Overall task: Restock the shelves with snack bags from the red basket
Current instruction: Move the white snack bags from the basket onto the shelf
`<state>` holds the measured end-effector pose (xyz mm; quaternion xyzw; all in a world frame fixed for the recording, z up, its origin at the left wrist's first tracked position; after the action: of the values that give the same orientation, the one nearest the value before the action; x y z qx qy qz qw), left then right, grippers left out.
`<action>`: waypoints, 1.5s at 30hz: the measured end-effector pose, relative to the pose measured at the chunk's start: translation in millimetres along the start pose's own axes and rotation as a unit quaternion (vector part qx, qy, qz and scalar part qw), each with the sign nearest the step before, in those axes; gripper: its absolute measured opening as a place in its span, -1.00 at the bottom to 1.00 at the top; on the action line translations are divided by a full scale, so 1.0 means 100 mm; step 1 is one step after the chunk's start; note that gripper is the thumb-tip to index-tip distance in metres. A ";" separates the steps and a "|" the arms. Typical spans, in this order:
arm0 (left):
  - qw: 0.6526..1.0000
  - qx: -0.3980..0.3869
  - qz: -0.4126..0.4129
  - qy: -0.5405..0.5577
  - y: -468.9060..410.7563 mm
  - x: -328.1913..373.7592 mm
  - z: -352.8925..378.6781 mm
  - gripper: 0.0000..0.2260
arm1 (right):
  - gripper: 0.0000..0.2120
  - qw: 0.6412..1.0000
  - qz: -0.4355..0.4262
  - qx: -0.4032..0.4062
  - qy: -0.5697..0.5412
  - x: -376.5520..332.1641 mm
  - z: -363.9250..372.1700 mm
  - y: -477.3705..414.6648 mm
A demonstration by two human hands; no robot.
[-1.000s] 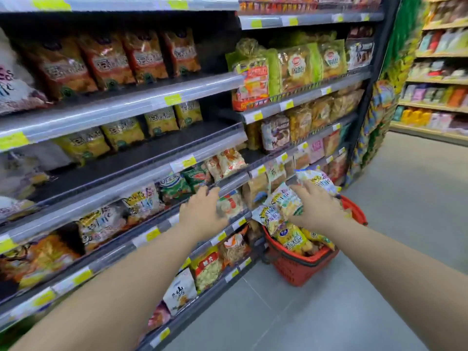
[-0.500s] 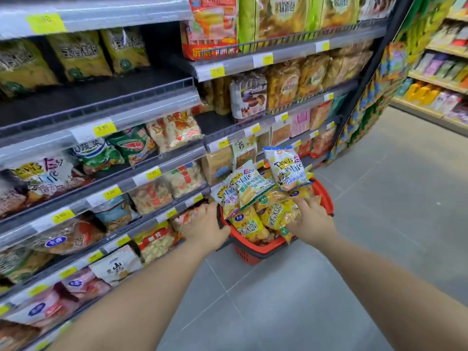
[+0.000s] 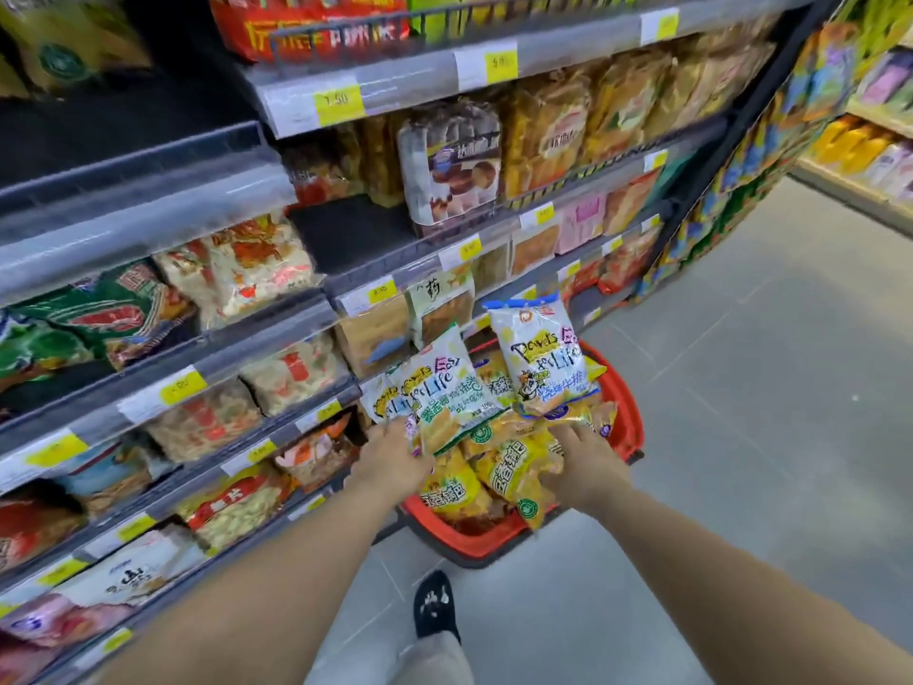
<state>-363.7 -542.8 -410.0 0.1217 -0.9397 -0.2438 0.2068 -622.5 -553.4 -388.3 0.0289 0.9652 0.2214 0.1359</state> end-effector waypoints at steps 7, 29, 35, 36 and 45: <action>0.983 -0.056 -0.080 0.156 -0.82 0.21 0.03 -0.26 | -0.37 0.996 0.036 0.026 -0.075 0.19 -0.08 -0.91; 0.857 0.063 -0.326 0.395 -1.13 0.26 0.47 -0.07 | 0.08 0.992 0.037 -0.084 -0.090 0.39 -0.15 -2.21; 0.852 0.075 -0.305 0.418 -0.80 0.15 0.22 -0.04 | -0.10 1.000 -0.010 0.003 -0.015 0.20 -0.50 -2.07; 0.855 0.086 -0.296 0.416 -0.73 0.12 0.14 -0.04 | -0.10 1.000 -0.019 0.013 -0.006 0.14 -0.55 -2.01; 0.850 0.239 -0.153 0.444 0.27 -0.35 -0.54 -0.28 | -0.10 0.976 -0.129 0.121 -0.126 -0.73 -0.80 -0.83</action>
<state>-311.7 -530.4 -365.1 0.4050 -0.7461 0.0395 0.5270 -574.1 -670.4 -337.1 -0.0520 0.9556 0.0781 0.2794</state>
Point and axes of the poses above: each hand's wrist, its own y-axis away from the middle knuckle, its own z-axis out of the palm, x = y × z, the point moved 5 cm from there along -y, towards the middle knuckle, and after that the axes turned 7 degrees about -y, right-handed, at the moved point
